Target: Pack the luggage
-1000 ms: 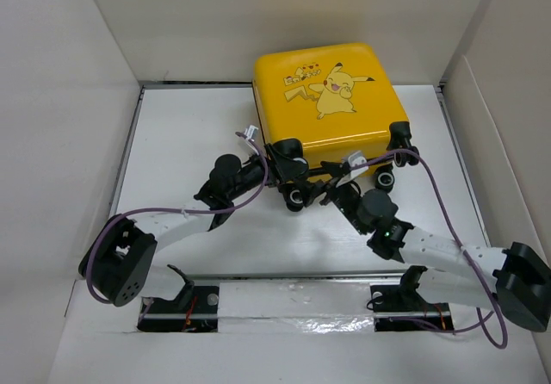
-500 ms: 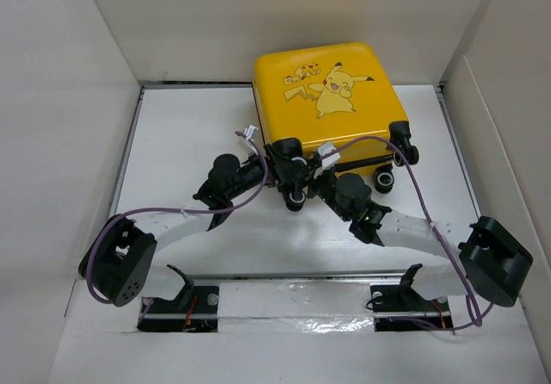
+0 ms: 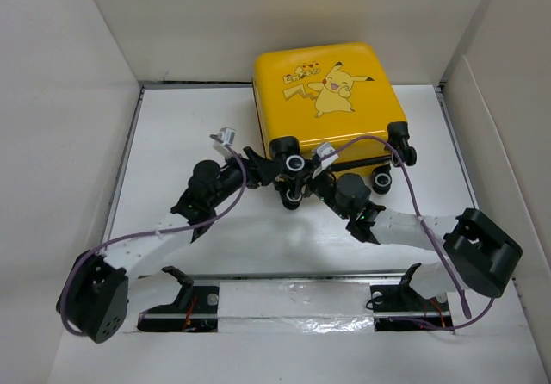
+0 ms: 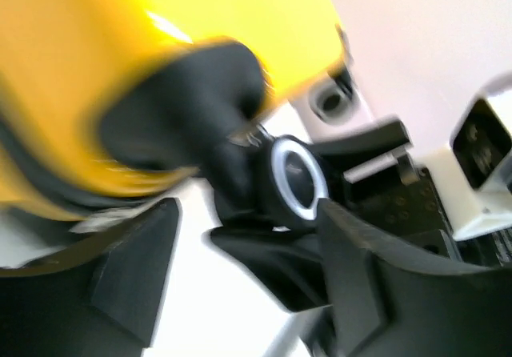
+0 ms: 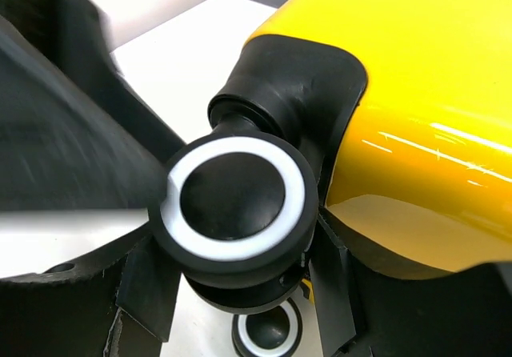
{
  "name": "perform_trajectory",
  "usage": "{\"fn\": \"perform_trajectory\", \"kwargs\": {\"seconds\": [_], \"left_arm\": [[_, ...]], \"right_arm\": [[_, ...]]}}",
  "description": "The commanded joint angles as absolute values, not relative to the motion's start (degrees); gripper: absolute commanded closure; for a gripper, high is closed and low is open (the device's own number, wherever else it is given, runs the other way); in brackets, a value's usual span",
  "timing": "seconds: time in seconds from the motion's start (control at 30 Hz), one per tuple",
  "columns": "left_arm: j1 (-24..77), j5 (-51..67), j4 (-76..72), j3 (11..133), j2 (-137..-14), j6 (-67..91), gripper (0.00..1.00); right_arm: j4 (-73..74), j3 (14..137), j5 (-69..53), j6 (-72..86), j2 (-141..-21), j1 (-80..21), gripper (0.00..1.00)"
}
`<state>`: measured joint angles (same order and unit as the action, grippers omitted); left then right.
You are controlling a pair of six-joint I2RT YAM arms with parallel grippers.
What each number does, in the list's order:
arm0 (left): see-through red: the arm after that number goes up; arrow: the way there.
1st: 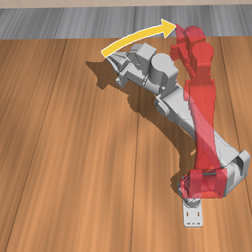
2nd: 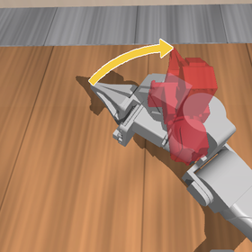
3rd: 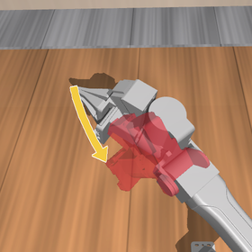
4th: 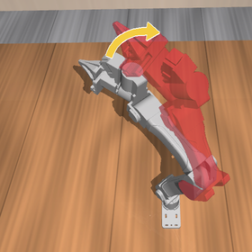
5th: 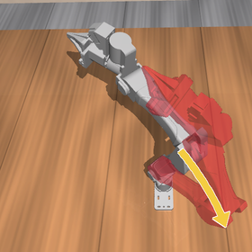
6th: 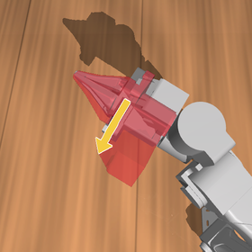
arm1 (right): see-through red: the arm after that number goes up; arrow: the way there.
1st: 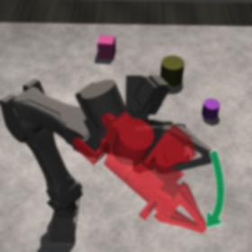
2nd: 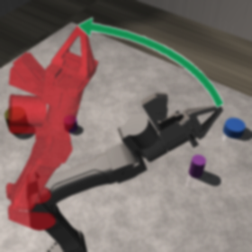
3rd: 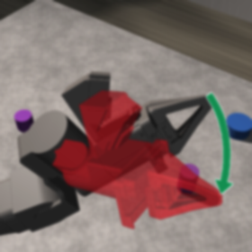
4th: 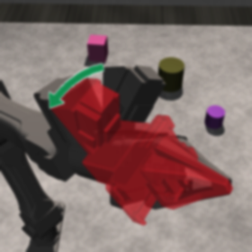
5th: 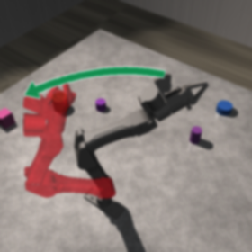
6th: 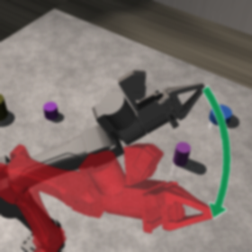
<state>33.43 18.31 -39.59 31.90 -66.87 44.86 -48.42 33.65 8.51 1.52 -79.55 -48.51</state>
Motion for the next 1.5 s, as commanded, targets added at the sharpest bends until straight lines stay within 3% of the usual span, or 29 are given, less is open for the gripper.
{"fn": "perform_trajectory", "kwargs": {"seconds": [0.0,0.07,0.1,0.2,0.27,0.37,0.5,0.97,1.07,1.17,1.2,1.47], "left_arm": [[31.46,6.10,-32.98,29.63,-57.25,39.38,0.38],[31.46,-1.54,-30.24,26.04,-53.98,37.97,0.47],[31.46,-1.76,-30.93,24.71,-51.96,37.10,0.59],[35.40,-3.07,-34.71,21.97,-53.86,32.01,0.78],[39.45,-5.00,-37.61,21.53,-56.50,28.75,0.83],[40.17,-3.53,-43.58,21.97,-62.74,26.19,0.83],[40.17,-2.29,-47.90,25.13,-70.55,23.56,0.70],[40.69,-1.32,-53.00,31.11,-81.38,22.24,0.70],[40.69,-2.54,-53.35,31.03,-82.18,23.11,0.75],[40.69,-4.47,-53.96,31.20,-82.44,23.73,0.89],[40.69,-5.00,-53.96,31.38,-82.35,23.99,1.00],[40.69,-7.21,-53.79,30.06,-79.98,23.91,1.00]], "right_arm": [[-55.02,33.84,10.90,1.84,-76.30,-46.49,0.94],[-54.84,33.75,9.33,2.11,-76.20,-45.70,0.94],[-54.93,33.66,8.88,2.28,-76.20,-45.70,0.94],[-55.20,33.66,7.30,2.99,-76.29,-44.57,0.94],[-55.28,33.75,6.51,3.25,-75.94,-44.56,0.95],[-54.32,34.19,5.28,3.25,-75.41,-44.03,0.96],[-53.35,34.10,4.75,3.34,-74.18,-43.42,0.96],[-54.75,33.84,1.15,4.65,-74.44,-42.89,0.98],[-55.11,34.01,0.44,4.83,-74.79,-42.89,0.99],[-55.20,34.10,0.44,4.83,-74.80,-43.42,1.00],[-55.20,34.01,0.44,4.83,-74.79,-43.94,1.00],[-55.55,32.08,0.61,5.80,-73.13,-44.47,1.00]]}}
